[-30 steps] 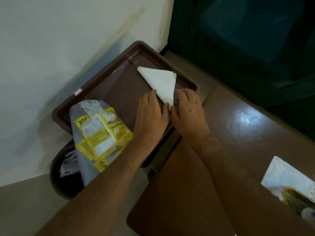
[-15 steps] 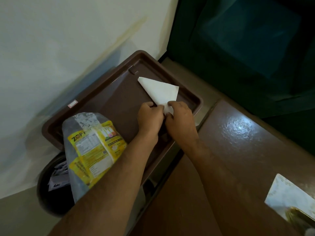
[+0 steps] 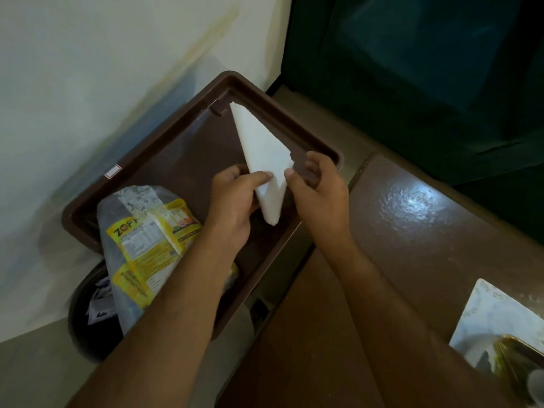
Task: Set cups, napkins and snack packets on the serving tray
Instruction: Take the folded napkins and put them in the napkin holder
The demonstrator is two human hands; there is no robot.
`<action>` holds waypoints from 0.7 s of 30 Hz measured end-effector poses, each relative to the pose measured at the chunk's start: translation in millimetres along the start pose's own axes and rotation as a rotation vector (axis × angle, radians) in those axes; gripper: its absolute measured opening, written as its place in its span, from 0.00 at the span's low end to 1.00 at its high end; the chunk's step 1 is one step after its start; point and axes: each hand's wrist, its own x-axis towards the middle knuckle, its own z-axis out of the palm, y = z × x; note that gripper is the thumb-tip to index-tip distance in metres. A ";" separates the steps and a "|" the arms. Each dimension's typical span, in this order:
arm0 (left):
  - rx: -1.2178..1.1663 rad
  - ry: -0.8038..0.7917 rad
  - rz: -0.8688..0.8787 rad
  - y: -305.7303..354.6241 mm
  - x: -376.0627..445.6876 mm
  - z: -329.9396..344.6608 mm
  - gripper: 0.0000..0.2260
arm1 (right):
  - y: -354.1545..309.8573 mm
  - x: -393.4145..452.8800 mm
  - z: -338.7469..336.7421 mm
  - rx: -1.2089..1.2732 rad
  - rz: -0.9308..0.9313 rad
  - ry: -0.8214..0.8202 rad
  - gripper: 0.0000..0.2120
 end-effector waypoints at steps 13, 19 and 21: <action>0.073 -0.117 -0.008 -14.9 -36.7 -8.2 0.14 | 3.6 -20.2 -27.8 0.277 0.067 -0.110 0.23; 0.159 -0.092 0.088 -31.8 -57.0 12.8 0.07 | 23.2 -41.6 -47.3 0.282 -0.066 -0.018 0.18; 0.179 -0.084 0.106 -39.4 -65.4 20.6 0.06 | 32.5 -46.3 -57.2 0.276 -0.079 0.012 0.19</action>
